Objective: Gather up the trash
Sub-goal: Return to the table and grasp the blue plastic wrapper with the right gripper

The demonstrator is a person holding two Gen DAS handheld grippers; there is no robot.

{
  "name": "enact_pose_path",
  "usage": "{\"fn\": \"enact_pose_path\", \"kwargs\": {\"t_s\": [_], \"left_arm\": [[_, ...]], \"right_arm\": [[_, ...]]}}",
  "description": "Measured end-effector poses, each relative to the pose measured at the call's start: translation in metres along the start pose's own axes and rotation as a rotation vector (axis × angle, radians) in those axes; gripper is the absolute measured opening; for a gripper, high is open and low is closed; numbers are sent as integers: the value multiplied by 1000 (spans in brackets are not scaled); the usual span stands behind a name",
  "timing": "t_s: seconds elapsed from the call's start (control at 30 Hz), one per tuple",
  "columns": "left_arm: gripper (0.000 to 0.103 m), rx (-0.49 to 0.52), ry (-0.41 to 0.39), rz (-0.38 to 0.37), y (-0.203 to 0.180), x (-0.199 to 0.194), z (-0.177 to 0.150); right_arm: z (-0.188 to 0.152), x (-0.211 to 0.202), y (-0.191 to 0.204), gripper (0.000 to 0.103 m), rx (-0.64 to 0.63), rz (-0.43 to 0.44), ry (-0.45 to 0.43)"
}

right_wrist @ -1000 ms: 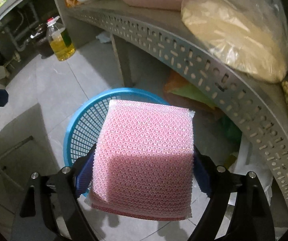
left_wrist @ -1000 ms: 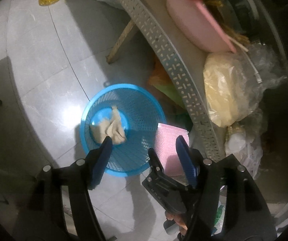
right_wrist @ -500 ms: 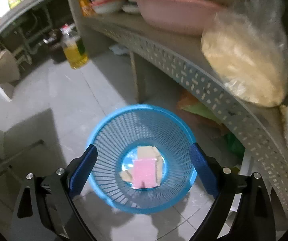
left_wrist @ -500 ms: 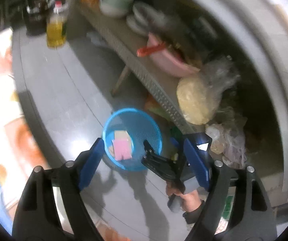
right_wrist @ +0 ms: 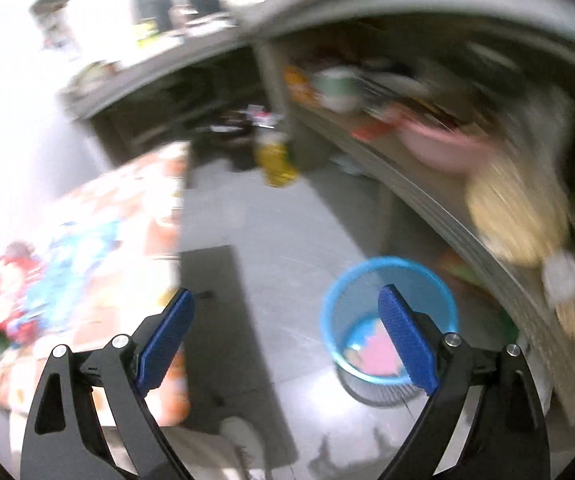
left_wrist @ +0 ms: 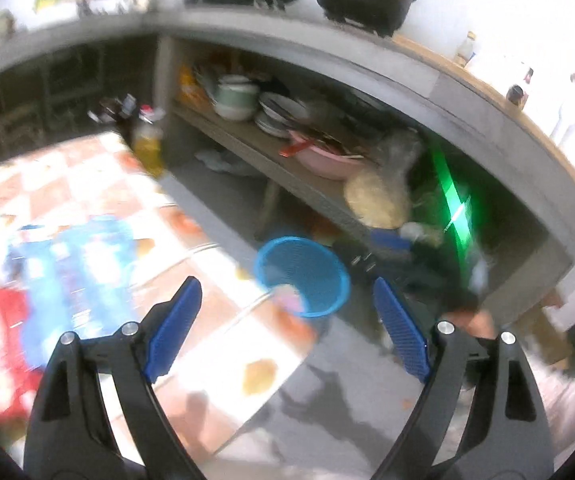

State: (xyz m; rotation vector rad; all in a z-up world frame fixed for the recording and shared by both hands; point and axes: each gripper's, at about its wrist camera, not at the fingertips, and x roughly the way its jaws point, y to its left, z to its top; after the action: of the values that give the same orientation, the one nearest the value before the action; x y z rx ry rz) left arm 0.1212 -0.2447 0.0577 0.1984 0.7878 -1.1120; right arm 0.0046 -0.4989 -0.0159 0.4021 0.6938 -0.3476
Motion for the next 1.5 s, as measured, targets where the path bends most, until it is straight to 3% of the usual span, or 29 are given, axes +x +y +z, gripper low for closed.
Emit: {"fn": "enact_pose_path", "kwargs": {"t_s": [0.1,0.2,0.33,0.47,0.63,0.87,0.97,1.07,1.3,1.5], "left_arm": [[86,-11,-34,120,22,-31,-32],[86,-94,-46,197,51,-53,-61],[86,-182,-61,279,82,-82,-95],[86,-197,-82,349,98,-102,-119],[89,-174,-98,410,109,-119,-137],[90,-197,-92,431,121,-128,-149],[90,-209,-97,430,126,-131,-152],[90,-221,-99,426,132,-131,-153],[90,-230,-108,428,139,-133,-154],[90,-242,-136,453,142,-141,-156]], "right_arm": [[18,-8,53,94,-99,129,28],[30,3,100,95,-113,261,101],[39,42,170,95,-126,339,241],[34,86,232,95,-238,290,336],[20,139,282,95,-363,162,407],[-3,160,298,95,-461,79,437],[-3,160,295,95,-445,79,432],[-2,157,289,86,-426,74,426],[6,152,277,43,-386,53,419],[4,145,273,13,-375,64,417]]}}
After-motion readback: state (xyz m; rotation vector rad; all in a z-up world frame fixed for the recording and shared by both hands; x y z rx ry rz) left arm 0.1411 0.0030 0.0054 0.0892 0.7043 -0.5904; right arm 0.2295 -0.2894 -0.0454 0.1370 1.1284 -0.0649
